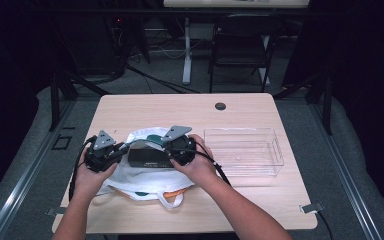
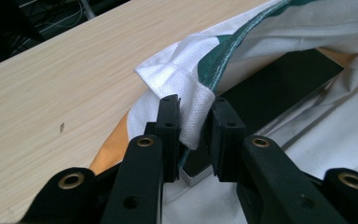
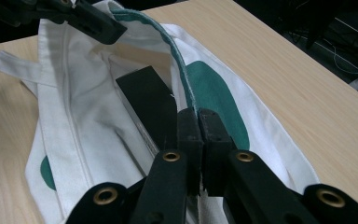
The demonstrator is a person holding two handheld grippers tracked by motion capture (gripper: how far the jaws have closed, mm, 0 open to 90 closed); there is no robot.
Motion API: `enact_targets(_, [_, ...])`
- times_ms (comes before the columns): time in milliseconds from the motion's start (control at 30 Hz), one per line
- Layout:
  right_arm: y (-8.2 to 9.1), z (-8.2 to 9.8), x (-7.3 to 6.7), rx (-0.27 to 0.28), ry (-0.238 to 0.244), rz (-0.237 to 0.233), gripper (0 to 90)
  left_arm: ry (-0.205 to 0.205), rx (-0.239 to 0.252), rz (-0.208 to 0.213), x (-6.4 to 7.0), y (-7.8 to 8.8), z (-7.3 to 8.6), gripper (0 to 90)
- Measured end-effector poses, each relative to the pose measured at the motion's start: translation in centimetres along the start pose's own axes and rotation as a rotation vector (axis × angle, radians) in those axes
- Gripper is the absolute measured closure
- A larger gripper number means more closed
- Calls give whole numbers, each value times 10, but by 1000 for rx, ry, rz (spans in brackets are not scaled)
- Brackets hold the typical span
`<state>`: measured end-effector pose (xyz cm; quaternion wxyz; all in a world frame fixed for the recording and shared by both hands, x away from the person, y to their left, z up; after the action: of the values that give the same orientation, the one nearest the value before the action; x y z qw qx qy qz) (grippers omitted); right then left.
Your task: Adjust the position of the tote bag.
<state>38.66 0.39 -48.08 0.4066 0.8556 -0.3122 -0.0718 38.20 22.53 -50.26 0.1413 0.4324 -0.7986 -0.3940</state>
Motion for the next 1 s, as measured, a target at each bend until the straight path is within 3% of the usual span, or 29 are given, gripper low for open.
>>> enact_targets(367, [16,8,-2,15,47,4,722,6,11,1,-2,4,-3,789])
enact_targets(533, [22,19,-3,5,36,4,672,9,15,3,-3,3,-4,792])
enact_targets(700, [18,28,-8,-23,65,51,649,9,15,3,-4,3,-7,795])
enact_targets(1000, [3,29,-8,-57,46,75,649,14,23,11,-10,3,-12,800])
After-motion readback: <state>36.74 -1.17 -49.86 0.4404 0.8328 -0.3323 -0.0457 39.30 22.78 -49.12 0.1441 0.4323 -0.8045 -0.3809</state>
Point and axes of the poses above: each handheld gripper's, and its own axes: y roughly backward along the jaws, z roughly out of its underside, x roughly to its right, the point moved 4 cm from there along -y, roughly forward along the jaws, and after that the axes turned 11 degrees about -x, right-handed, at the moved point
